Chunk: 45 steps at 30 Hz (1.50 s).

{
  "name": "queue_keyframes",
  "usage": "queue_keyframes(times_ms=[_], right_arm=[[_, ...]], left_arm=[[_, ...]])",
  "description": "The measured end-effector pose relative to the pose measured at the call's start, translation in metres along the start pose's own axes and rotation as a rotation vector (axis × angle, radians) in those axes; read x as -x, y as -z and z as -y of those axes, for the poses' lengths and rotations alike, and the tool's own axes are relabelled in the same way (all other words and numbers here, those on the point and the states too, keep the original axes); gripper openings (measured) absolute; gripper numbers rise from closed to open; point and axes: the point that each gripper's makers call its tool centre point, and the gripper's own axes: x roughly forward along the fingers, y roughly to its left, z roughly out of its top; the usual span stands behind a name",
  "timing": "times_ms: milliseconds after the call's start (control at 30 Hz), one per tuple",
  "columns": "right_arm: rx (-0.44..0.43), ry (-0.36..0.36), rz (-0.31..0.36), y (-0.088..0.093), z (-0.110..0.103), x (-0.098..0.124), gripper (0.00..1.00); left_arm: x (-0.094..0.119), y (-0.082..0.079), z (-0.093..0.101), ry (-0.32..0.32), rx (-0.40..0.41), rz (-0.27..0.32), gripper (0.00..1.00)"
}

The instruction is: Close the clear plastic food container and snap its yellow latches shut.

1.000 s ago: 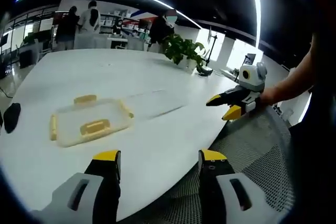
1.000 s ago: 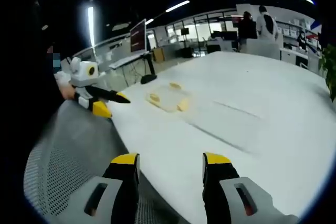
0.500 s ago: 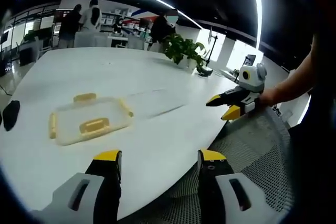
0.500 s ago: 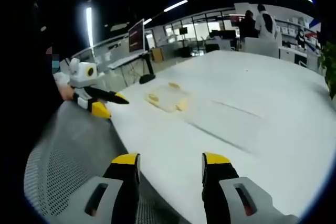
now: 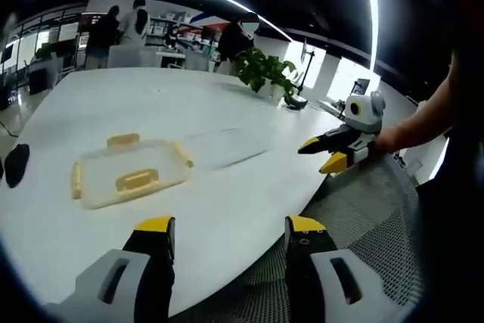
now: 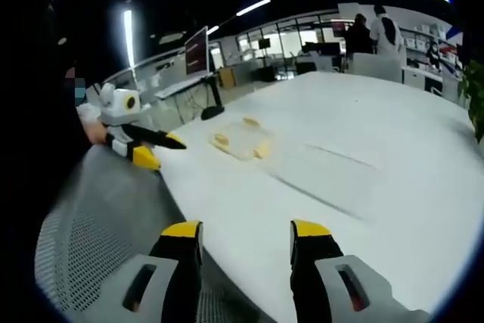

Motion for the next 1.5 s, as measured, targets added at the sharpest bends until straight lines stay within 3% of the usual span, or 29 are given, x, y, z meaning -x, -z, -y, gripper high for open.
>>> queue_keyframes(times_ms=[400, 533, 667, 767, 900, 1033, 1500], right_arm=[[0.016, 0.000, 0.003, -0.002, -0.002, 0.000, 0.45], [0.041, -0.011, -0.005, -0.003, -0.006, 0.000, 0.45], [0.129, -0.059, -0.038, -0.001, -0.018, -0.002, 0.45], [0.125, -0.063, -0.023, -0.007, -0.021, 0.001, 0.45], [0.110, -0.068, 0.043, -0.035, -0.019, -0.001, 0.45], [0.088, -0.069, 0.090, -0.052, -0.018, -0.009, 0.45], [0.104, -0.111, 0.098, -0.067, -0.035, -0.025, 0.45]], left_arm=[[0.001, -0.001, -0.003, -0.013, 0.011, 0.007, 0.58], [0.002, -0.003, -0.001, -0.016, -0.027, 0.003, 0.56], [0.003, -0.005, -0.005, -0.019, -0.007, 0.003, 0.56], [0.004, -0.006, -0.005, -0.017, -0.022, -0.003, 0.56], [0.004, -0.008, -0.003, -0.016, -0.027, -0.023, 0.55], [0.007, -0.015, -0.003, -0.016, -0.018, -0.003, 0.55], [0.016, -0.021, -0.025, -0.045, 0.031, 0.021, 0.54]])
